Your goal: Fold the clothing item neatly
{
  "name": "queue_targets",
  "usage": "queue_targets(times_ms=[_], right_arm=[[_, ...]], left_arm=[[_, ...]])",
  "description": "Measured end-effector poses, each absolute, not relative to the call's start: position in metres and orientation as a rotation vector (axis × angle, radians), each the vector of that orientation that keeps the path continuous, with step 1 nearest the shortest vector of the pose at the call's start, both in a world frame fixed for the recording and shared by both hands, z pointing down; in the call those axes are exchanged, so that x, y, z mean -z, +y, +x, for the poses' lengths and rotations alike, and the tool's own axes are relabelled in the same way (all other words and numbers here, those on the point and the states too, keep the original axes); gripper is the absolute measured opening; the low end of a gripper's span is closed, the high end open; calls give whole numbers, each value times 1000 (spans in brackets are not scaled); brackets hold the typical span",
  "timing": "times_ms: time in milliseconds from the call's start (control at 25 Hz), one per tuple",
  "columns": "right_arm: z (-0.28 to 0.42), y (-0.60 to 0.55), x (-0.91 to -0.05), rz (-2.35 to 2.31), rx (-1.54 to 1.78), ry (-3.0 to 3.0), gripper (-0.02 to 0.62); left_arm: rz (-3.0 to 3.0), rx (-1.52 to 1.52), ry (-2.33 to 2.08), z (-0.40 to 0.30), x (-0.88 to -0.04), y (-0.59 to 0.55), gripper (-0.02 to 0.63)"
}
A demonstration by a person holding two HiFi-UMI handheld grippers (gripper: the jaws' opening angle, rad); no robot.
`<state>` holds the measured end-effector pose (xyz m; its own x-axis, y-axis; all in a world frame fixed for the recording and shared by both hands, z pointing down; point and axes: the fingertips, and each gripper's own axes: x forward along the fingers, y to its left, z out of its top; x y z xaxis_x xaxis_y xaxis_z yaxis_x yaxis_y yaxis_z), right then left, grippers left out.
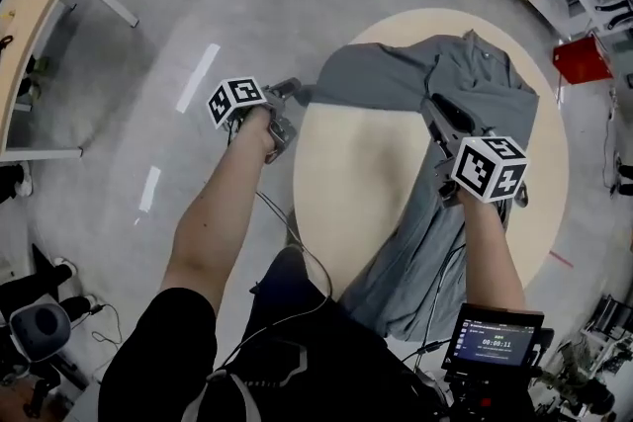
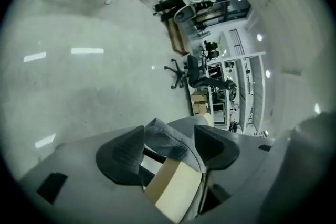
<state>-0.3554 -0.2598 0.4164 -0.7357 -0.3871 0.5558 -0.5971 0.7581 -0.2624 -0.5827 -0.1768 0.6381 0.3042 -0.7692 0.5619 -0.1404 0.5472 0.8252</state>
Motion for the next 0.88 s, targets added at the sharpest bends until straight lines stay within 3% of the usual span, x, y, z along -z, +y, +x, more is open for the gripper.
queue_targets(times_ms=[440, 480, 520, 600, 880], right_arm=[[-343, -279, -429, 827, -640, -2402, 75], [-345, -277, -431, 825, -645, -2395, 75], [-349, -276, -431, 820, -644, -2392, 75], [-360, -274, -429, 805, -625, -2396, 75], [-354, -270, -423, 798, -594, -2408, 75]], left_arm=[[661, 451, -1210, -562, -686, -190, 282], [657, 429, -1214, -561, -688, -188, 263], [660, 394, -1226, -561, -689, -186, 205], [707, 326, -1268, -566, -687, -185, 23], [912, 468, -1370, -586, -645, -197, 9]])
